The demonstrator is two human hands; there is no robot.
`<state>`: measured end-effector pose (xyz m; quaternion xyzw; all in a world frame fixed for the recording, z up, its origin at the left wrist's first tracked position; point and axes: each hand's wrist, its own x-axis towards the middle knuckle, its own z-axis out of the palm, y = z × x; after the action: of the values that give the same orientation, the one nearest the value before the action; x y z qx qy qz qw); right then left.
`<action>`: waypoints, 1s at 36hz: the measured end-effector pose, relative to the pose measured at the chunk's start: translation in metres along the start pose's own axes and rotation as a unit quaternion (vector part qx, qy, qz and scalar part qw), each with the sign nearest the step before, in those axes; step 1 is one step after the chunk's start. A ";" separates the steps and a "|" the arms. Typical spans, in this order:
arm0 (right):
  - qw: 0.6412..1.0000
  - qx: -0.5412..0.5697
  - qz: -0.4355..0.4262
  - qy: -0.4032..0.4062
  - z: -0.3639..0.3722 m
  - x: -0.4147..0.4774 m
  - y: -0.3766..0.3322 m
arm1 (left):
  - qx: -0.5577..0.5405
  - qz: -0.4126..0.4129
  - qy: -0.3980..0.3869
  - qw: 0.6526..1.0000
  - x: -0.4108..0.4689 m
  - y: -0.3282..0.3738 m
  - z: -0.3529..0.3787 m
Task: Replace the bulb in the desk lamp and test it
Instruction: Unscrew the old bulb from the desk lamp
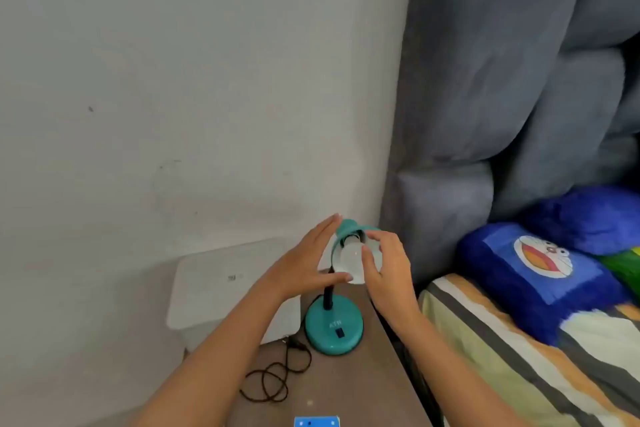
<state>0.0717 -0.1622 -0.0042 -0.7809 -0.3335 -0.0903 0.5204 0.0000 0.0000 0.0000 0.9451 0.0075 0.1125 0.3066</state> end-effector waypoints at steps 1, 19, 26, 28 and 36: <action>1.000 -0.001 0.006 -0.001 0.004 -0.002 0.008 | 0.002 0.015 -0.009 1.000 0.002 0.001 0.004; 0.989 0.031 0.119 -0.079 0.037 0.020 0.049 | 0.002 0.054 0.027 0.998 0.029 -0.029 0.039; 0.986 -0.066 0.051 -0.146 0.033 0.024 0.048 | 0.015 0.067 0.027 0.997 0.027 -0.029 0.037; 0.984 -0.078 0.039 -0.155 0.033 0.024 0.049 | 0.019 0.069 0.029 0.997 0.026 -0.029 0.037; 0.981 -0.111 0.029 -0.158 0.035 0.023 0.045 | 0.026 0.072 0.033 0.997 0.024 -0.030 0.037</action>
<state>0.1096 -0.1325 -0.0423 -0.8475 -0.3765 0.0133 0.3739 0.0335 0.0054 -0.0413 0.9466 -0.0476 0.1648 0.2731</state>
